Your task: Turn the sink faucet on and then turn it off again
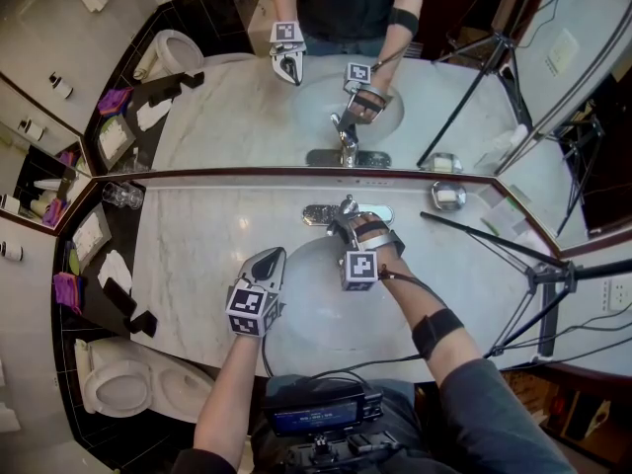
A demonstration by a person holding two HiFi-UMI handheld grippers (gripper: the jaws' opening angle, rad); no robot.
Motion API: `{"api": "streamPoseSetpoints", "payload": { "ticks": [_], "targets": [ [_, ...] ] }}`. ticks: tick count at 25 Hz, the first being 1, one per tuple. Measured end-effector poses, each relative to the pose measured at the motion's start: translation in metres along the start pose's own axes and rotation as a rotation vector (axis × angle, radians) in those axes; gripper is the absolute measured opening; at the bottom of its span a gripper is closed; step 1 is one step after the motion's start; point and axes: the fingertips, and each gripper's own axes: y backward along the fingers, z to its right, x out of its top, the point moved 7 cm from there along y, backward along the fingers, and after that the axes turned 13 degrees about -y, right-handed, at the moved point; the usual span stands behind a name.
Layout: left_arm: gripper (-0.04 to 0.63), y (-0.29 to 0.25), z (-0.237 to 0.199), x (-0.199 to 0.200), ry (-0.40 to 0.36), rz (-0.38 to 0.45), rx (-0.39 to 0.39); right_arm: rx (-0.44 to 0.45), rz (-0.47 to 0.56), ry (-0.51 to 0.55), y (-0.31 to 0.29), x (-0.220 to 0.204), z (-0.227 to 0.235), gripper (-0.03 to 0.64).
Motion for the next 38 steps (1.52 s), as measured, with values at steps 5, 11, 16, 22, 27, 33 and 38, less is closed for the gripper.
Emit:
{"api": "streamPoseSetpoints", "payload": {
  "ticks": [5, 11, 16, 22, 27, 33, 38],
  "targets": [
    [0.0, -0.002, 0.0, 0.0, 0.001, 0.003, -0.001, -0.003, -0.01, 0.014, -0.001, 0.001, -0.006, 0.086],
    [0.0, -0.001, 0.0, 0.0, 0.002, 0.001, 0.001, -0.004, -0.017, 0.003, 0.0, 0.001, -0.008, 0.086],
    [0.0, 0.002, -0.001, 0.002, -0.001, 0.007, 0.011, 0.005, -0.032, 0.015, -0.001, -0.002, -0.009, 0.089],
    [0.0, 0.012, -0.001, 0.003, 0.016, 0.023, 0.031, 0.058, -0.059, -0.039, 0.005, -0.002, -0.003, 0.124],
    [0.0, 0.02, -0.001, 0.002, 0.05, 0.037, 0.043, 0.052, -0.046, -0.151, 0.031, 0.002, 0.004, 0.137],
    [0.0, 0.021, 0.01, 0.009, 0.056, 0.054, 0.027, -0.016, -0.037, -0.255, 0.067, -0.005, 0.022, 0.135],
    [0.0, 0.024, 0.019, 0.019, 0.036, 0.073, 0.005, -0.069, -0.017, -0.408, 0.103, -0.015, 0.035, 0.112]
  ]
}}
